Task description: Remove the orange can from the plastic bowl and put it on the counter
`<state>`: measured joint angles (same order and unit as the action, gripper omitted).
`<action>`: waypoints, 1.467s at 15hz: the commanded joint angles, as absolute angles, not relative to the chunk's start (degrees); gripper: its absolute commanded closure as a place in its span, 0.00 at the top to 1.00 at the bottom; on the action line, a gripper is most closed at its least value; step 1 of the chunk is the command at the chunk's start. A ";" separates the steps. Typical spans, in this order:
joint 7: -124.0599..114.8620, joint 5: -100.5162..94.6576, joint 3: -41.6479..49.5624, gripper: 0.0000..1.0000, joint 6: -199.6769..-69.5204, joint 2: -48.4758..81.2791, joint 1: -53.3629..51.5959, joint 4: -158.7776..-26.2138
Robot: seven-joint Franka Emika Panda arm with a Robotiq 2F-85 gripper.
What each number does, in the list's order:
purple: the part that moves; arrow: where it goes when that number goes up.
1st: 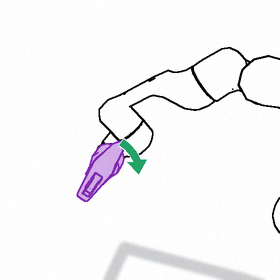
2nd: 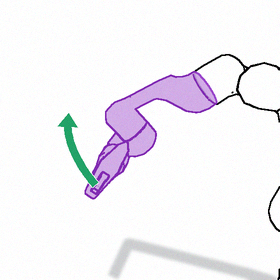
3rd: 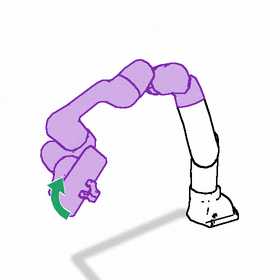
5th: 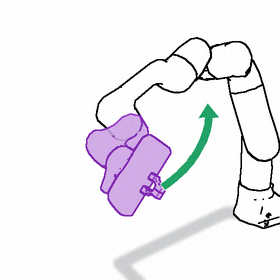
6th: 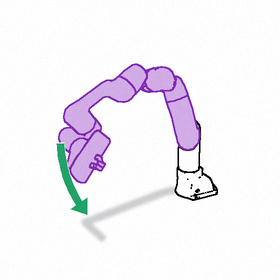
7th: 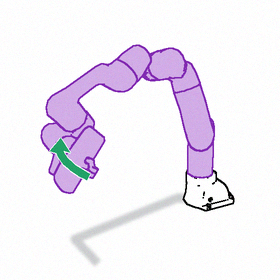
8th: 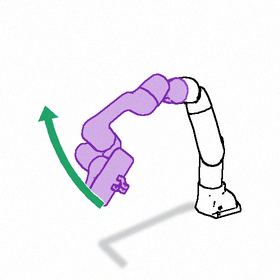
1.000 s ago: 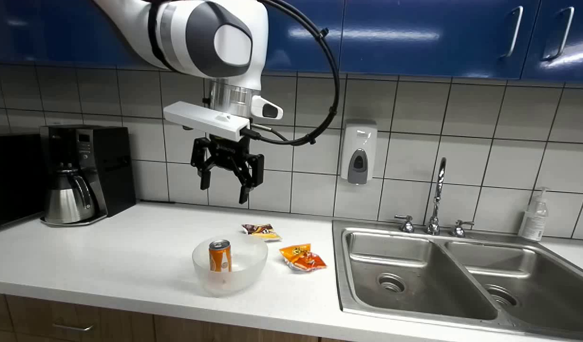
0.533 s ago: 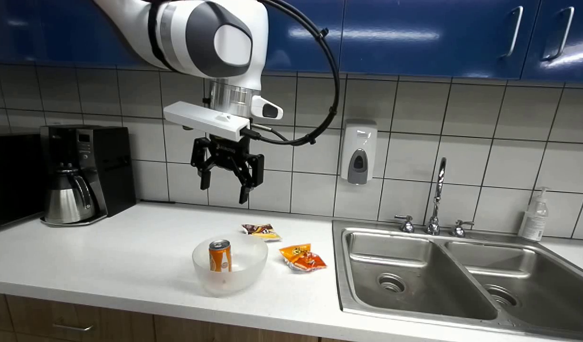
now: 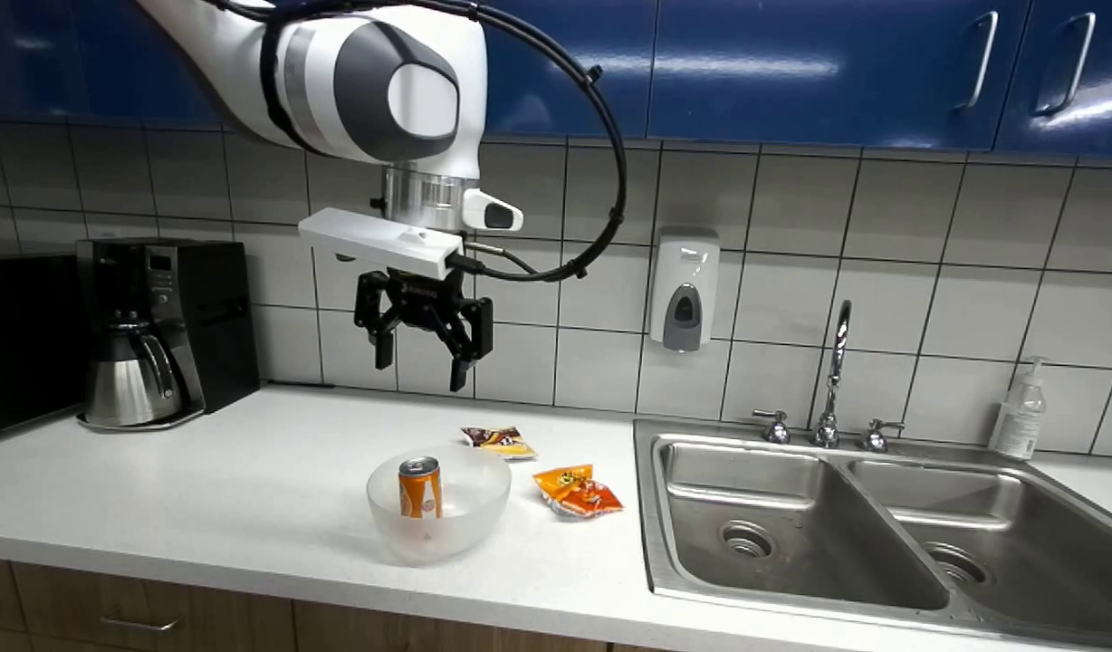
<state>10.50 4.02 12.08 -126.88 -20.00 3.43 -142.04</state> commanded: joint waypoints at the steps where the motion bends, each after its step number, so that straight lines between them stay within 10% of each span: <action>1: 10.21 1.77 9.56 1.00 -131.21 -19.89 4.31 -144.06; 22: 9.26 -3.73 5.92 1.00 -151.46 -2.62 3.47 -144.73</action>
<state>10.34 -2.54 7.01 -150.37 -5.42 3.14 -146.61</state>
